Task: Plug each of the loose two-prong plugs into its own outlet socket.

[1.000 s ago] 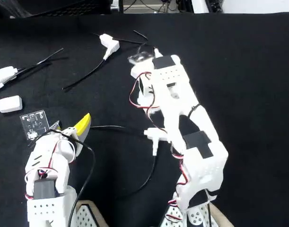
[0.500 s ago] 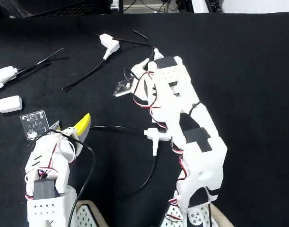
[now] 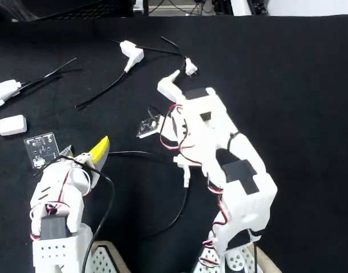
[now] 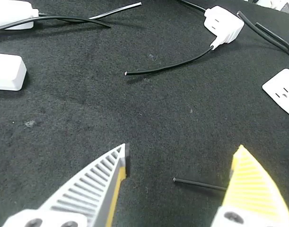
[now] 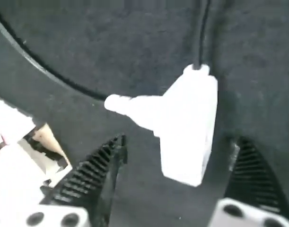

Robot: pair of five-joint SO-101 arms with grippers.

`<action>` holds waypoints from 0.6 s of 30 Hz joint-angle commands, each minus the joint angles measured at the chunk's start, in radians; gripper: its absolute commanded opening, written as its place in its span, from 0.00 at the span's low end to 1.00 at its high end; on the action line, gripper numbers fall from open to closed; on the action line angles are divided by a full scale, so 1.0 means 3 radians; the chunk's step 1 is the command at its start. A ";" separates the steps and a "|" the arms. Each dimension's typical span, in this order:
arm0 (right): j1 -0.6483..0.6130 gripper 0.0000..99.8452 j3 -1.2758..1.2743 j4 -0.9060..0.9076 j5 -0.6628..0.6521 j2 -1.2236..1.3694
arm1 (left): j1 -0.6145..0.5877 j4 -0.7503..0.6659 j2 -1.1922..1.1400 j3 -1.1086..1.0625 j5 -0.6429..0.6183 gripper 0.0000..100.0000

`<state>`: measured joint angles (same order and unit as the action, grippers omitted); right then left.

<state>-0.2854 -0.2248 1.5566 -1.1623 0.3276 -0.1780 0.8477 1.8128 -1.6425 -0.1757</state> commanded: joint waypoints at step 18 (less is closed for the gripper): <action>-0.0041 0.01 -0.0151 -0.0629 0.0215 -0.0146 | -0.0018 0.0000 0.0031 0.0084 -0.0005 0.34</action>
<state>-0.2839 -0.2877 1.3755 -1.1086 0.3107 -0.1780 0.8477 1.8128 -1.6425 -0.1757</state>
